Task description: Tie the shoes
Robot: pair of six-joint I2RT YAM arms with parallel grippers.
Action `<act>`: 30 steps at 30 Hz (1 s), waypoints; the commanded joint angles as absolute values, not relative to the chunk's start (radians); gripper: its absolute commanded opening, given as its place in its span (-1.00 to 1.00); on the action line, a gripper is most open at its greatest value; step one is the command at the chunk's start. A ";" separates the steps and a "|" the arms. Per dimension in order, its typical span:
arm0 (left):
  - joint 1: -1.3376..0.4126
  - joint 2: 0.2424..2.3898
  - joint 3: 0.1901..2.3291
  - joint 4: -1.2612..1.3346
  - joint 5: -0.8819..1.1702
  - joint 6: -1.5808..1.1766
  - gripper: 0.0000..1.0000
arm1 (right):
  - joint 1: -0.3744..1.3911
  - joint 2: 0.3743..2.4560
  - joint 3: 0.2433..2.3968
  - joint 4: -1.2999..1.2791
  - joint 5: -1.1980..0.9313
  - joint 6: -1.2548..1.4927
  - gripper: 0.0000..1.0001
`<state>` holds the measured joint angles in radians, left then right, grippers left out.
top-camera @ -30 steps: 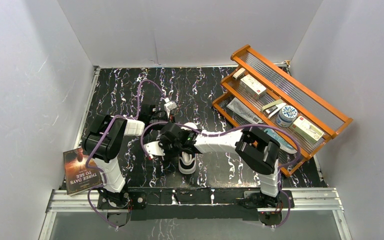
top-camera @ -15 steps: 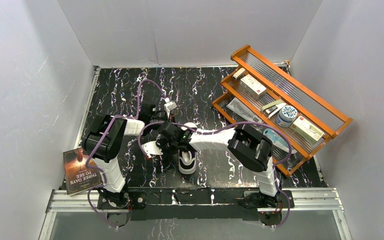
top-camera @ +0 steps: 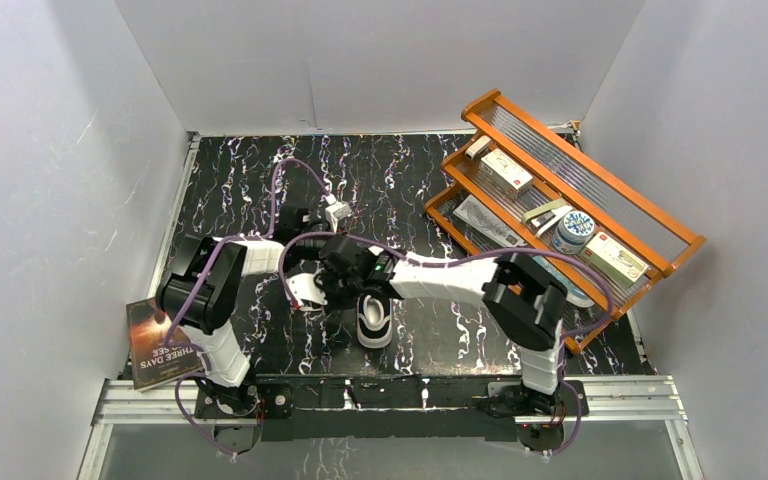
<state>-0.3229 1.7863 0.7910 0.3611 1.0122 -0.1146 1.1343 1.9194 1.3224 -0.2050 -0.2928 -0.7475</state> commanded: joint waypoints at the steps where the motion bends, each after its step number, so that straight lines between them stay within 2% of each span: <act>1: -0.318 1.693 0.753 0.360 0.983 -0.172 -1.00 | 1.140 1.793 1.310 -0.177 -0.336 -0.577 -1.00; 12: -0.318 1.521 0.648 0.437 0.932 -0.337 -1.00 | 1.139 1.580 1.286 -0.167 -0.350 -0.076 -1.00; 16: -0.320 1.436 0.607 0.475 0.924 -0.408 -1.00 | 1.140 1.461 1.233 -0.269 -0.209 0.087 -1.00; 20: -0.331 1.447 0.595 0.521 0.917 -0.469 -1.00 | 1.137 1.365 1.215 -0.375 -0.028 0.199 -1.00; 22: -0.344 1.466 0.597 0.550 0.906 -0.496 -1.00 | 1.113 1.362 1.259 -0.503 0.132 0.326 -1.00; 27: -0.349 1.480 0.600 0.573 0.804 -0.552 -1.00 | 1.020 1.488 1.415 -0.953 0.294 0.530 -1.00; 30: -0.350 1.493 0.606 0.572 0.782 -0.571 -1.00 | 0.962 1.543 1.417 -1.140 0.378 0.622 -1.00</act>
